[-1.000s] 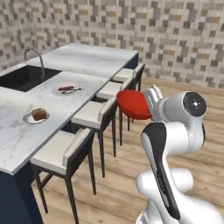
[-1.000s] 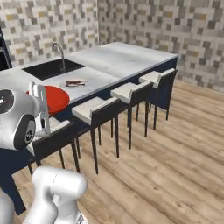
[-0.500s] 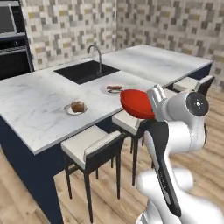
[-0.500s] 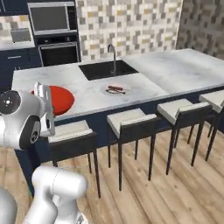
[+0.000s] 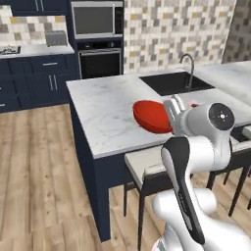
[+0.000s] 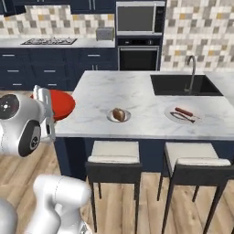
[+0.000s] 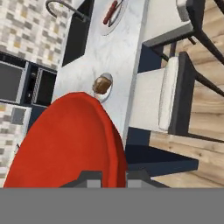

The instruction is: Take the smaller bowl and place it next to the appetizer plate on the dining counter , and place the larger bowl next to the plate with cooked food.

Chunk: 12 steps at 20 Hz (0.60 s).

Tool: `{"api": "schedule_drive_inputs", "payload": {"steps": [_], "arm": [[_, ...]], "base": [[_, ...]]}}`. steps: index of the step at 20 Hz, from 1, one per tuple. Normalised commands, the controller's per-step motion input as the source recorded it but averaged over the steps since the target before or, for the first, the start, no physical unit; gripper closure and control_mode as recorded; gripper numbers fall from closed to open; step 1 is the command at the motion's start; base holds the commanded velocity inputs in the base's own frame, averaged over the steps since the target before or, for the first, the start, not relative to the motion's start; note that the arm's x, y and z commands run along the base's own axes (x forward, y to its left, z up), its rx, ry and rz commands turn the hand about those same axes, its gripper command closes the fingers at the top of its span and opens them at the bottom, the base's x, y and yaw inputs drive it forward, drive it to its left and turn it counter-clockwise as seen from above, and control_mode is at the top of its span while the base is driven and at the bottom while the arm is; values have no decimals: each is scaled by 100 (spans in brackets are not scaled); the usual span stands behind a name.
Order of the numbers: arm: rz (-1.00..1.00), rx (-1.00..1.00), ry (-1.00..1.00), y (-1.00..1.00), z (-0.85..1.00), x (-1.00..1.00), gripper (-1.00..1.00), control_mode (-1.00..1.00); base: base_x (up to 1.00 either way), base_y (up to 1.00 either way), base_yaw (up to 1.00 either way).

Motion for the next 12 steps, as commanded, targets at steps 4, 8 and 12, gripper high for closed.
{"api": "schedule_drive_inputs", "payload": {"steps": [4,8,12], "arm": [[0,0,0,0,0,0,100,100],[0,0,5,-3,-10,24,100,-100],[3,-7,22,-26,-61,97,100,-100]], "base": [[100,-5,3],[75,-4,0],[0,0,0]]}}
